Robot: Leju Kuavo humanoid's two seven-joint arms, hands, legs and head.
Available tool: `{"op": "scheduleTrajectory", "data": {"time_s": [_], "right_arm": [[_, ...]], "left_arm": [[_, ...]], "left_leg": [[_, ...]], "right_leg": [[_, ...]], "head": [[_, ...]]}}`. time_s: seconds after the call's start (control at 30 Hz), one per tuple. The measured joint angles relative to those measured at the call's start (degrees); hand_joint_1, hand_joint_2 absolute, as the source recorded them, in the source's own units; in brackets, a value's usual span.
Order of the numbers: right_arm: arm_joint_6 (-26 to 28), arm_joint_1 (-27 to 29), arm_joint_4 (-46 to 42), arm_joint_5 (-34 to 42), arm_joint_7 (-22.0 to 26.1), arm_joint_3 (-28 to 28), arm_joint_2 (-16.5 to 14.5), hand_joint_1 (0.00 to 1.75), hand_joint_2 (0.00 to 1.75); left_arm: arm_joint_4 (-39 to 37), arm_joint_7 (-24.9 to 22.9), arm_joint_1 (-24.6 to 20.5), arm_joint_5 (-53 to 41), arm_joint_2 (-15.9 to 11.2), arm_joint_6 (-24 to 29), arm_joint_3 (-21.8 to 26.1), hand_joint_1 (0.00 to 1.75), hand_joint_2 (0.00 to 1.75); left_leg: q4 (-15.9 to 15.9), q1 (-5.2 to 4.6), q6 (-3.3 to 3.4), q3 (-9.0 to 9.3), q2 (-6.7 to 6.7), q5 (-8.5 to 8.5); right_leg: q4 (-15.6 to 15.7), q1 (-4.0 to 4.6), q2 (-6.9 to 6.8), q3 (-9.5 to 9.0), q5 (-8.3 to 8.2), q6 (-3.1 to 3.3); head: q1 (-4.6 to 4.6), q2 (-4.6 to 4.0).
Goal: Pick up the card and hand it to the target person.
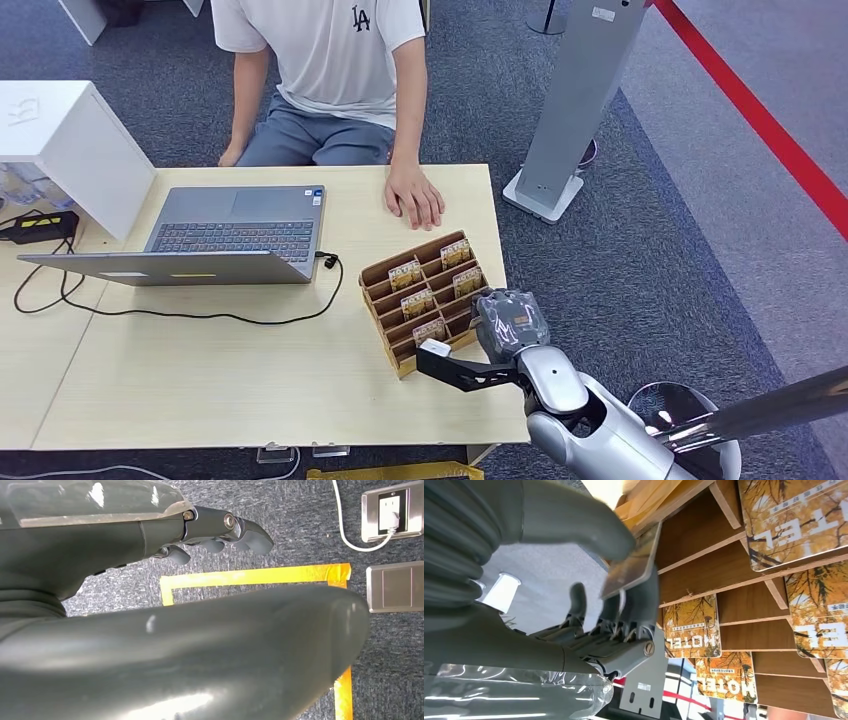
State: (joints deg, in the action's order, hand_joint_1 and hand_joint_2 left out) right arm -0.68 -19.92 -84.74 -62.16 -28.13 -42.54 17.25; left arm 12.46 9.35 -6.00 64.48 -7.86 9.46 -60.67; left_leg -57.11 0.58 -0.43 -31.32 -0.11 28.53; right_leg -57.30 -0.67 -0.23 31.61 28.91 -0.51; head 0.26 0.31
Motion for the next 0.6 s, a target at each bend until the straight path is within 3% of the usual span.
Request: {"op": "scheduleTrajectory", "data": {"time_s": [0.6], "right_arm": [[0.18, -0.52, 0.00, 0.31, 0.01, -0.02, 0.00, 1.36, 1.75]], "left_arm": [[0.00, 1.85, 0.05, -1.08, -0.30, -0.96, 0.00, 0.00, 0.00]], "left_leg": [[0.00, 0.00, 0.00, 0.00, 0.00, 0.00]], "right_leg": [[0.00, 0.00, 0.00, 0.00, 0.00, 0.00]], "head": [[0.02, 0.00]]}}
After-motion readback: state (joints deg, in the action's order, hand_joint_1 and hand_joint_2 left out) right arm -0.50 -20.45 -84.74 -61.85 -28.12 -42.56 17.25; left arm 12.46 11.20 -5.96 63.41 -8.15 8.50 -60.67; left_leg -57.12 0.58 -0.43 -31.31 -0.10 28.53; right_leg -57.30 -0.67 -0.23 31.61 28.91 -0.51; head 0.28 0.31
